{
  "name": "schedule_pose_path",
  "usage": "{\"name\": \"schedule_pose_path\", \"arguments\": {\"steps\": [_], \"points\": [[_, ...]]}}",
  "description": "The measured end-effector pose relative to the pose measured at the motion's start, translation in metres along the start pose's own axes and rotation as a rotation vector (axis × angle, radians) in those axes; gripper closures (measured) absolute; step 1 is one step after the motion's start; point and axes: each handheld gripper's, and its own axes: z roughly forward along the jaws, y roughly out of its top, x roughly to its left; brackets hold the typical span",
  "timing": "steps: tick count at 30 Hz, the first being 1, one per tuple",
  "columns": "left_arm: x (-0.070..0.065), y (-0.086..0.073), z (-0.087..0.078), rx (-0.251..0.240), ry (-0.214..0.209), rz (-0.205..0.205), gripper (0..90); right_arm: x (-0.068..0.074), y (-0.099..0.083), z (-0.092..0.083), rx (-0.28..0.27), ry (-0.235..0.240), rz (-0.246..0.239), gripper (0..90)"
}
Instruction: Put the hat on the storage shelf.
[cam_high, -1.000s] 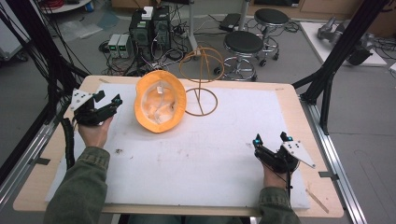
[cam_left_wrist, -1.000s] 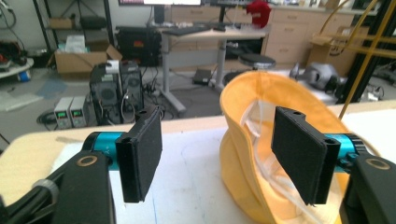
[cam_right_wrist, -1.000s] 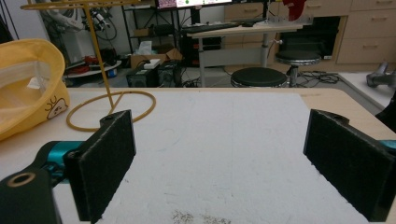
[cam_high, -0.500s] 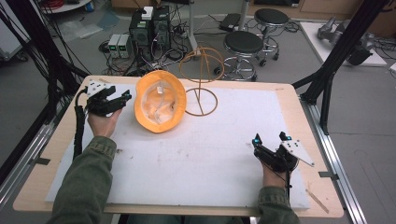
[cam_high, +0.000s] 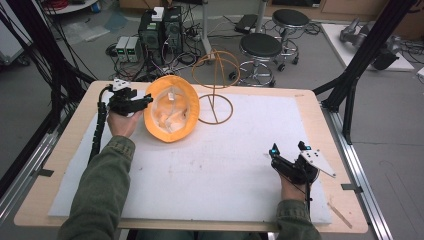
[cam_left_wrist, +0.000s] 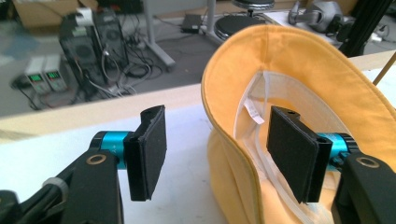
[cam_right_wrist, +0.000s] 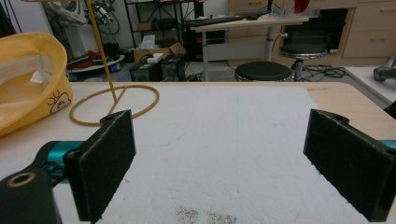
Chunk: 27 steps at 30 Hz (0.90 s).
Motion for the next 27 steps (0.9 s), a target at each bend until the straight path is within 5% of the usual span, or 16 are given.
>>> {"name": "schedule_pose_path", "arguments": {"steps": [3,9,14,16,27], "points": [[0.001,-0.008,0.012,0.065,-0.007,-0.021,38.1,0.0,0.0,0.0,-0.001,0.0,0.0,8.0],[-0.001,-0.013,0.018,0.097,-0.039,-0.05,43.6,0.0,0.0,0.0,0.006,0.002,0.002,8.0],[0.0,-0.015,0.02,0.128,-0.082,-0.074,80.1,0.0,0.0,-0.001,-0.008,-0.006,-0.007,8.0],[0.0,-0.015,0.02,0.127,-0.079,-0.077,84.9,0.001,0.001,-0.002,-0.014,-0.004,-0.006,8.0],[-0.008,-0.009,0.014,0.066,-0.071,-0.093,86.7,0.001,0.001,-0.002,-0.004,-0.015,-0.009,8.0]]}}
